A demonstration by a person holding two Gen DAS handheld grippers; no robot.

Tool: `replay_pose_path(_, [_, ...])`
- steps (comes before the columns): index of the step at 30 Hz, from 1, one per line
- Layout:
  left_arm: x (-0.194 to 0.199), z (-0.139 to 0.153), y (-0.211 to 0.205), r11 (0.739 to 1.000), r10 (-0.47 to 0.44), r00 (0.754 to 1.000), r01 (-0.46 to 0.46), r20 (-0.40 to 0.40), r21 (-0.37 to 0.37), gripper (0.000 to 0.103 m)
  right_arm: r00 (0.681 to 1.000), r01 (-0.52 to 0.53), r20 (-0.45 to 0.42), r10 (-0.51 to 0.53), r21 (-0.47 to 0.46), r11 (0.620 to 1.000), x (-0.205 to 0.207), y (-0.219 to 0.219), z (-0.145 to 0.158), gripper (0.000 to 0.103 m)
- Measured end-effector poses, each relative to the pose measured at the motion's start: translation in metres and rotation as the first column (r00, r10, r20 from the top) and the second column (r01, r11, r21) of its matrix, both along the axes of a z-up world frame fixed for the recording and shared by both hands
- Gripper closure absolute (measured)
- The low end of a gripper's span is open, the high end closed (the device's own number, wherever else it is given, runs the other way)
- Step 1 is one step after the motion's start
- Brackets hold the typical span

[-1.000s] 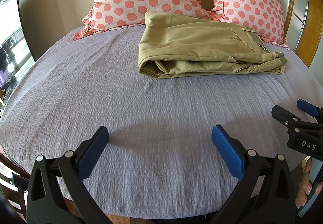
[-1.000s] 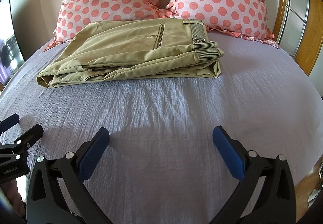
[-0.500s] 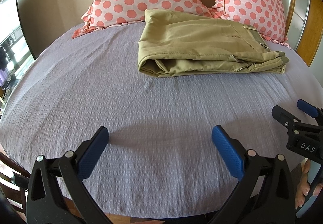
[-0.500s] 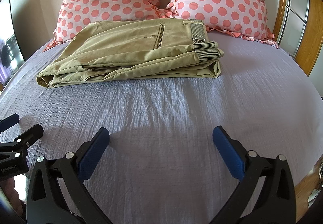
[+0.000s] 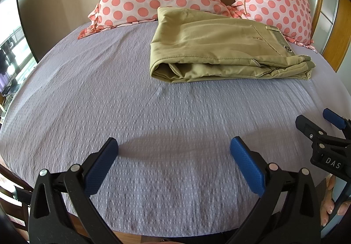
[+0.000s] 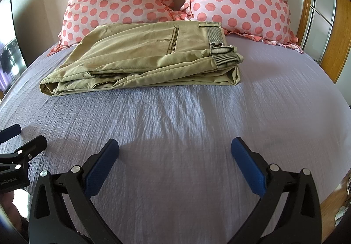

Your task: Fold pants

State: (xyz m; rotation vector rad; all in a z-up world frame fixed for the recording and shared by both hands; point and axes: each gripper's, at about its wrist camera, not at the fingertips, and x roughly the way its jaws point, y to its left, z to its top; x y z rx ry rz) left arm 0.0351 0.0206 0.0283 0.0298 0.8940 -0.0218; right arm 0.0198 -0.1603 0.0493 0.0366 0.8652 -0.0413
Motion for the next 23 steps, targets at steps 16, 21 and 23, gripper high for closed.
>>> replay_pose_path(16, [0.0005, -0.0016, 0.0004, 1.0, 0.002, 1.0, -0.002, -0.007, 0.001, 0.002, 1.0, -0.001, -0.001, 0.001, 0.0, 1.0, 0.0009, -0.0005, 0.0003, 0.001])
replay_pose_path(21, [0.0007, -0.0012, 0.0005, 1.0, 0.001, 1.0, -0.001, -0.008, 0.002, 0.002, 1.0, 0.0, 0.0, 0.0, 0.0, 1.0, 0.0009, -0.0003, 0.0, 0.001])
replay_pose_path(23, [0.0007, -0.0011, 0.0003, 1.0, 0.001, 1.0, -0.001, -0.009, 0.002, 0.002, 1.0, 0.0, 0.0, 0.0, 0.0, 1.0, 0.001, -0.0002, -0.0001, 0.001])
